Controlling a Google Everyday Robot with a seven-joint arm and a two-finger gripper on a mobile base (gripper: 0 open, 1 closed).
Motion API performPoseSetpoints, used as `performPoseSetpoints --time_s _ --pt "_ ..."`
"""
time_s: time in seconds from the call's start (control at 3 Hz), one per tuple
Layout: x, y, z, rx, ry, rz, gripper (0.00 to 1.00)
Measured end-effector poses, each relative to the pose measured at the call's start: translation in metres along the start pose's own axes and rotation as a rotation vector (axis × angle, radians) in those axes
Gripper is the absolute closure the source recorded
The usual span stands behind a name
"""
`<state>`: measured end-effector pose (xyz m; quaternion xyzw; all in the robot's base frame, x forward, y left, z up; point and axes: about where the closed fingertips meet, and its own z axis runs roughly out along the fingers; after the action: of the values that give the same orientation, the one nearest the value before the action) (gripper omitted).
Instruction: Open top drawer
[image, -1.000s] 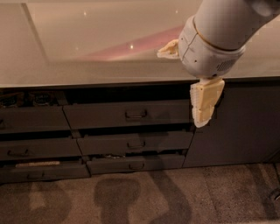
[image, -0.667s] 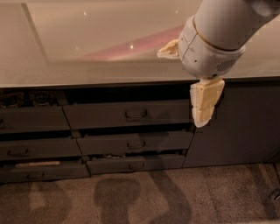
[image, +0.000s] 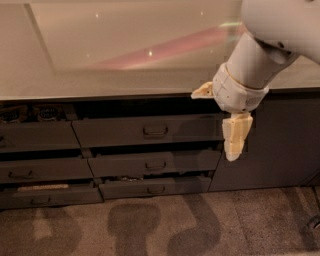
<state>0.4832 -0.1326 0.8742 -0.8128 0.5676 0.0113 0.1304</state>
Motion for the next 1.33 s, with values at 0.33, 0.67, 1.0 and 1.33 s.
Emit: performPoseSetpoints --time_s 0.33,0.67,1.0,1.33 --pt "0.02 0.001 0.035 -0.052 -0.047 0.02 0.0" --pt "0.031 0.002 0.053 -0.08 -0.071 0.03 0.0" --pt "0.031 0.002 0.054 -0.081 -0.073 0.03 0.0" --pt "0.03 0.005 0.056 -0.027 -0.044 -0.015 0.0"
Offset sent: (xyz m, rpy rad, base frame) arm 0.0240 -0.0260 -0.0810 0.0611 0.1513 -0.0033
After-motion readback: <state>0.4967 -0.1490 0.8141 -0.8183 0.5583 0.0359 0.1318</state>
